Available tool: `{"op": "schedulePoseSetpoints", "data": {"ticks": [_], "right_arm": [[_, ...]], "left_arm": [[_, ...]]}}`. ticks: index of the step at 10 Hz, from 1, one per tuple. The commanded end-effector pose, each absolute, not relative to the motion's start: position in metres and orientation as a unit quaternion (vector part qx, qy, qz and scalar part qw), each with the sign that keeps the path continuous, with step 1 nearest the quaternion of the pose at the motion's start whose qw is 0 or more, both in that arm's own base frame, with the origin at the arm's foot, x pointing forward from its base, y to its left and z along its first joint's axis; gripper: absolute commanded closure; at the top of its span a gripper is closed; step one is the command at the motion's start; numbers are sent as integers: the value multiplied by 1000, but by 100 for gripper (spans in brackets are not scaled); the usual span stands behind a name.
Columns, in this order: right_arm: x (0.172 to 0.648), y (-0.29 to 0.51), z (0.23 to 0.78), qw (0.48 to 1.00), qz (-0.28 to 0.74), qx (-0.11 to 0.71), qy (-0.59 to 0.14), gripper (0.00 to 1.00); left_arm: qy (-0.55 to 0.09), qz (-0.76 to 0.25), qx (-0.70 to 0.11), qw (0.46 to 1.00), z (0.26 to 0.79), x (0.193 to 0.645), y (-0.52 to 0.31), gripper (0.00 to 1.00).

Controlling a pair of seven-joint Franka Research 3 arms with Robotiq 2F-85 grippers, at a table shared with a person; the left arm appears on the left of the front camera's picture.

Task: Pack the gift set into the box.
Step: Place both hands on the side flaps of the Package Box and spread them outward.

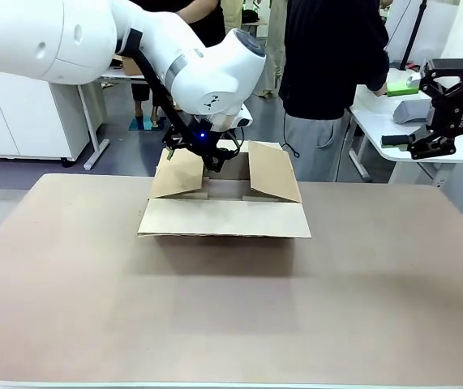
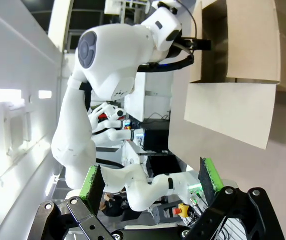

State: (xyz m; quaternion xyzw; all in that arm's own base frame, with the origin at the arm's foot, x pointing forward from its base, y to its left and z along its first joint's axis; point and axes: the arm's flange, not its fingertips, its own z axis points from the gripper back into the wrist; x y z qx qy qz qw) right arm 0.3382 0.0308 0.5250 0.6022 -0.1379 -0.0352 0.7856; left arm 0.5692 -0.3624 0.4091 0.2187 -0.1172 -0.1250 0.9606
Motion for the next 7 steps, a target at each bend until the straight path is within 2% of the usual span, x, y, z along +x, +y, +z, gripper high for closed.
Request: {"op": "schedulePoseSetpoints", "data": {"ticks": [1, 7], "right_arm": [[340, 30, 526, 784, -22, 603, -146, 0], [340, 30, 526, 784, -22, 603, -146, 0]], "left_arm": [[-134, -112, 258, 950, 419, 561, -349, 0], [-162, -77, 275, 945, 458, 568, -314, 0]]}}
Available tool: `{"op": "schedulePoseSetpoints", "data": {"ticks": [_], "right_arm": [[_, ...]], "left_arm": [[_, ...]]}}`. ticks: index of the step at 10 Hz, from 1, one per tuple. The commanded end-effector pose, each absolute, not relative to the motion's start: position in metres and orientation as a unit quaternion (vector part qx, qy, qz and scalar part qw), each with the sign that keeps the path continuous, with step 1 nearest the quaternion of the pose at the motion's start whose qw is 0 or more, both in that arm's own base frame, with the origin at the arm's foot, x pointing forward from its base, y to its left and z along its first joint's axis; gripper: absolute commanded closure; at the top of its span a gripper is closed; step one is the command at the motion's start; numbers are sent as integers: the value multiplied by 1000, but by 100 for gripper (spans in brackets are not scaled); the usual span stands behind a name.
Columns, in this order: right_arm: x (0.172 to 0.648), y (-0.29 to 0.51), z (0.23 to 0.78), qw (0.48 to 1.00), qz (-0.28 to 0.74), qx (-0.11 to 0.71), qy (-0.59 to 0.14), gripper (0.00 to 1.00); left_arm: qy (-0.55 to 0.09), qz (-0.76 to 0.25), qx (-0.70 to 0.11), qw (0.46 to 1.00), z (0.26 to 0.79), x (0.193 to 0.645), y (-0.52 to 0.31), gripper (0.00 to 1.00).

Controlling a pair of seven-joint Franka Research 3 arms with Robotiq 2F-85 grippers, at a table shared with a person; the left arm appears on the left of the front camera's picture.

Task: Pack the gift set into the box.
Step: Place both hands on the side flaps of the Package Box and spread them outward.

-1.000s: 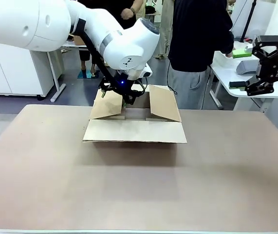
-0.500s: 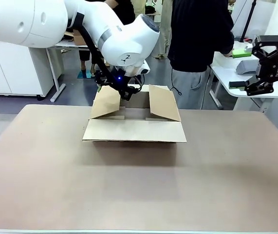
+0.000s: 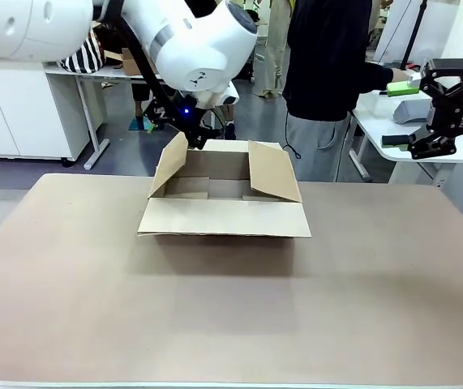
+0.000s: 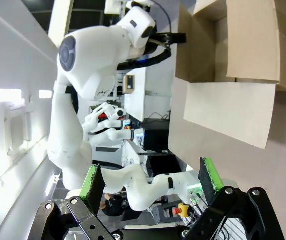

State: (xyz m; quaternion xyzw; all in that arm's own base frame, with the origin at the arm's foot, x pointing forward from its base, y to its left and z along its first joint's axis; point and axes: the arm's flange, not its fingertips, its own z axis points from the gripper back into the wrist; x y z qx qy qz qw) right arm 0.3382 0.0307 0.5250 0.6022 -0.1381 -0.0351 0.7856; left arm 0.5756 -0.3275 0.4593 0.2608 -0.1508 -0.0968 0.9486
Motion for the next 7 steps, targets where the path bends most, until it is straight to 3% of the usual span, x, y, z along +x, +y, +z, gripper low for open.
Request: {"op": "schedulePoseSetpoints", "data": {"ticks": [1, 7], "right_arm": [[340, 30, 526, 784, -22, 603, -146, 0], [340, 30, 526, 784, -22, 603, -146, 0]], "left_arm": [[-162, -70, 273, 946, 462, 569, -304, 0], [-144, -6, 189, 971, 485, 567, -237, 0]]}}
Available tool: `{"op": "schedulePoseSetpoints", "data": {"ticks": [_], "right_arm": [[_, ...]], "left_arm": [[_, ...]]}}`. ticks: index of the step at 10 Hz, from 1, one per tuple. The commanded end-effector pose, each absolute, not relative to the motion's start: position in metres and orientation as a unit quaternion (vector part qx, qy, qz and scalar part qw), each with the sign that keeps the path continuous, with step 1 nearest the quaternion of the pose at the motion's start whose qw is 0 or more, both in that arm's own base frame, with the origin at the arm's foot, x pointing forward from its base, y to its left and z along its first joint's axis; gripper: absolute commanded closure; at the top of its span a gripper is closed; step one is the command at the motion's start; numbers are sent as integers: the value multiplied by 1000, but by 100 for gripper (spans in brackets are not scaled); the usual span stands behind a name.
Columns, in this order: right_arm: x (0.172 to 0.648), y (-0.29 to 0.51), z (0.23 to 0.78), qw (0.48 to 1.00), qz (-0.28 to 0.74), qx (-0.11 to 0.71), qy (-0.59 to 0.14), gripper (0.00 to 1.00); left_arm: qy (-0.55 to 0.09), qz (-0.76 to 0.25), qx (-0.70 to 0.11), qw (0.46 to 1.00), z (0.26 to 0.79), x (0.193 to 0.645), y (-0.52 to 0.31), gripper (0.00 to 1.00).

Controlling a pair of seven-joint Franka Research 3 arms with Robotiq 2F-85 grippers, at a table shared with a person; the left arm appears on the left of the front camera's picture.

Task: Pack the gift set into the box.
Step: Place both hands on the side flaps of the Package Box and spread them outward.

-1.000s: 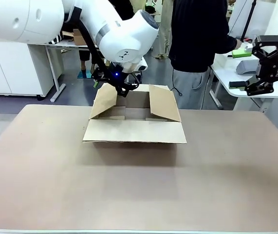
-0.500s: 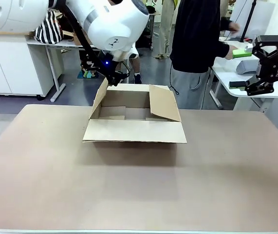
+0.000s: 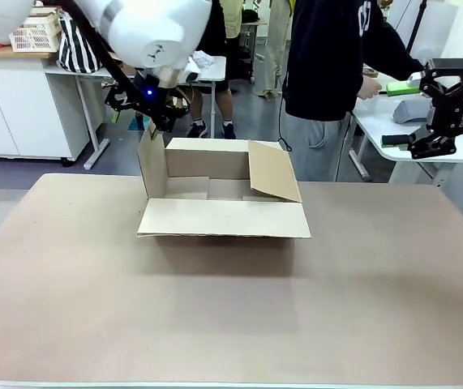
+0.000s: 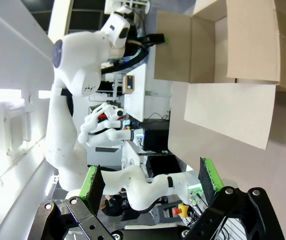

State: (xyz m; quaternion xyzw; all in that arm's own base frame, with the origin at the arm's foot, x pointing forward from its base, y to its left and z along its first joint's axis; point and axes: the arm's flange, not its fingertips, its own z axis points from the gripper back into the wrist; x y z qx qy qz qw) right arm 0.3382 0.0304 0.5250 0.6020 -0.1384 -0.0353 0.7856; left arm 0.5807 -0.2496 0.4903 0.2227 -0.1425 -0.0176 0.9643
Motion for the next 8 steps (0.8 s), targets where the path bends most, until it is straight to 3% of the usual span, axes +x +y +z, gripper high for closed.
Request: {"op": "schedulePoseSetpoints", "data": {"ticks": [1, 8], "right_arm": [[340, 30, 526, 784, -22, 603, -146, 0], [340, 30, 526, 784, -22, 603, -146, 0]], "left_arm": [[-138, 7, 157, 978, 486, 565, -223, 0], [-77, 78, -72, 991, 476, 553, -131, 0]]}}
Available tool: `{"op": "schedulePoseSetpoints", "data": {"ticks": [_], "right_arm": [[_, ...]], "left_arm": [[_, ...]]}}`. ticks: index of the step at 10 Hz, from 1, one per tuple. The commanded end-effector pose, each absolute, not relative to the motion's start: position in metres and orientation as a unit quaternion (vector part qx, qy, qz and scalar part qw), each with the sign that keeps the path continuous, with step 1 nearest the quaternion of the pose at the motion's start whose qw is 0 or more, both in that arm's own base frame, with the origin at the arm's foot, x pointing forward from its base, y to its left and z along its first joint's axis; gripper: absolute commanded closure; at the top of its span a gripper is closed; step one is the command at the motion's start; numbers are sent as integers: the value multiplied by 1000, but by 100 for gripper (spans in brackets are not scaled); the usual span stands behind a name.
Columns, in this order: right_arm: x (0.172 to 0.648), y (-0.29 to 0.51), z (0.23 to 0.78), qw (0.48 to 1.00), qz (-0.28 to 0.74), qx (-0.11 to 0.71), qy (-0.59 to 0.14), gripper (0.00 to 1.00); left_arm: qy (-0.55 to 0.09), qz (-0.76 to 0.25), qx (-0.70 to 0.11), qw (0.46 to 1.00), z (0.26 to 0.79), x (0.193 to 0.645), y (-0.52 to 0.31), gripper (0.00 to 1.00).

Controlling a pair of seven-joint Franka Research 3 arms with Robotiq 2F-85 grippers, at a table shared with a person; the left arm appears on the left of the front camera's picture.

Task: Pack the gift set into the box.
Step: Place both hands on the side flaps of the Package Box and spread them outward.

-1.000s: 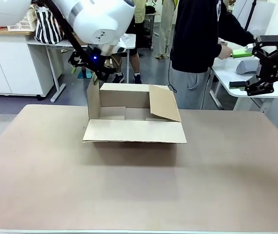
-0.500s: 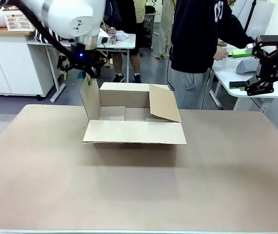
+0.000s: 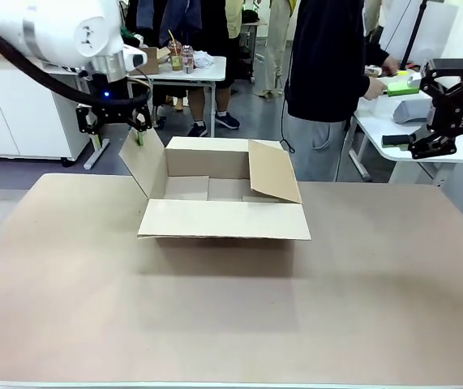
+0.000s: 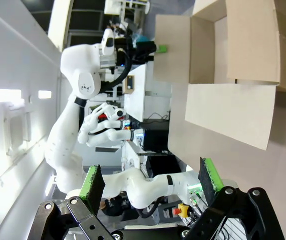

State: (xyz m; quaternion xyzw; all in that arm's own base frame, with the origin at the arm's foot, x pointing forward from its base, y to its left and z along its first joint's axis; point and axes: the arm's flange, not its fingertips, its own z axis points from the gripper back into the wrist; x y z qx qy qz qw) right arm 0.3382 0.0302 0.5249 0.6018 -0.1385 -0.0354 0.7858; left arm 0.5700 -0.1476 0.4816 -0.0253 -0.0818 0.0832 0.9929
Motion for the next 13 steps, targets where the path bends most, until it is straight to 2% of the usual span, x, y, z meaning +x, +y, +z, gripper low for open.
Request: {"op": "schedulePoseSetpoints", "data": {"ticks": [1, 5, 6, 7, 12, 13], "right_arm": [[340, 30, 526, 784, -22, 603, -146, 0], [340, 30, 526, 784, -22, 603, -146, 0], [340, 30, 526, 784, -22, 603, -146, 0], [340, 30, 526, 784, -22, 603, -146, 0], [338, 30, 525, 786, -35, 602, -138, 0], [381, 67, 520, 814, -13, 571, -104, 0]], "left_arm": [[-75, 80, -105, 988, 473, 548, -118, 0], [-65, 82, -204, 973, 457, 537, -83, 0], [-40, 65, -255, 964, 447, 534, -80, 0], [-64, 96, -174, 978, 465, 546, -90, 0], [-64, 96, -174, 978, 465, 546, -90, 0], [-64, 96, -174, 978, 465, 546, -90, 0]]}}
